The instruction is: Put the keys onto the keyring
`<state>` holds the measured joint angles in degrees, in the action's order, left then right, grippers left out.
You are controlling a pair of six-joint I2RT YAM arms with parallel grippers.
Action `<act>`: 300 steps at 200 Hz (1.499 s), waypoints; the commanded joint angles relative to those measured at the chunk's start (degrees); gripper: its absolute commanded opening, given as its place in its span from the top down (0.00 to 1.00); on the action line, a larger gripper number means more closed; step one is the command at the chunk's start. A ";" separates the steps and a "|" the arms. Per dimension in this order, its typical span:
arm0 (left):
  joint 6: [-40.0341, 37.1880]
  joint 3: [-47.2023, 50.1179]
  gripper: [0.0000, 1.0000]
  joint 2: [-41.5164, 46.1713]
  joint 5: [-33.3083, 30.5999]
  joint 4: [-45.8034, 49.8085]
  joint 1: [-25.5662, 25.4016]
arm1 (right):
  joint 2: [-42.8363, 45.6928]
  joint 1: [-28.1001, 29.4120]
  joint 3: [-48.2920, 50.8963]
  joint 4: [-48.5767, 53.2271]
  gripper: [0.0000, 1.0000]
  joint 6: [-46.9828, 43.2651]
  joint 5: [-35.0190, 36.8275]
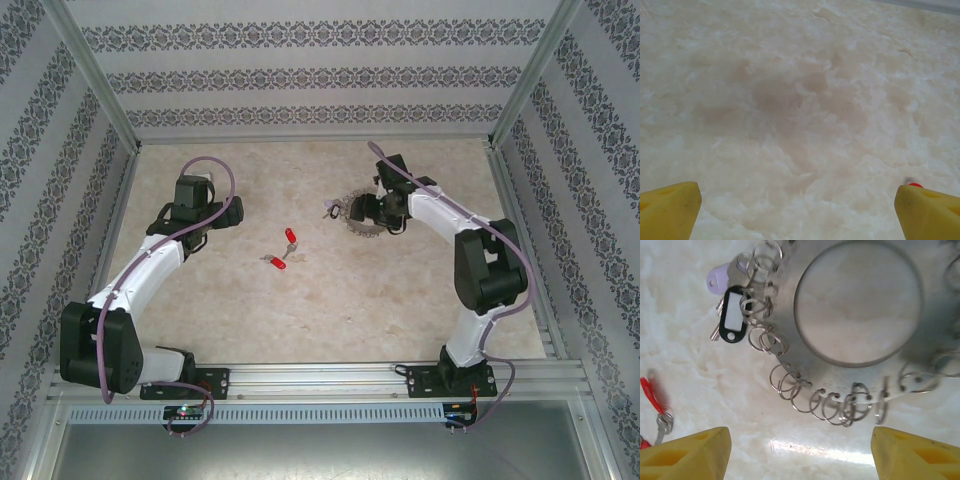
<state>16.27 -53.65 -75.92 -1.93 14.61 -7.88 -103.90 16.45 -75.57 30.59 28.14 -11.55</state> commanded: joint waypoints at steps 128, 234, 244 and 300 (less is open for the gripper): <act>0.69 0.82 0.02 -0.10 0.93 -1.16 -0.38 | -8.55 -0.55 -8.89 13.61 0.70 -13.27 3.99; -0.64 1.95 0.03 -0.44 1.12 -1.78 -2.20 | -13.70 -0.73 -10.20 14.78 0.72 -13.94 8.79; -0.63 1.88 0.03 -0.63 1.06 -1.69 -2.32 | -13.47 -0.87 -9.88 14.75 0.74 -14.32 9.09; -1.03 1.87 0.04 -1.27 0.10 -1.45 -2.58 | -11.05 -2.77 -7.02 13.37 0.91 -15.20 9.11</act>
<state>16.71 -52.16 -76.58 -0.56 14.15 -9.80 -117.01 15.16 -84.23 43.64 13.41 -3.64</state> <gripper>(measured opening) 0.965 0.105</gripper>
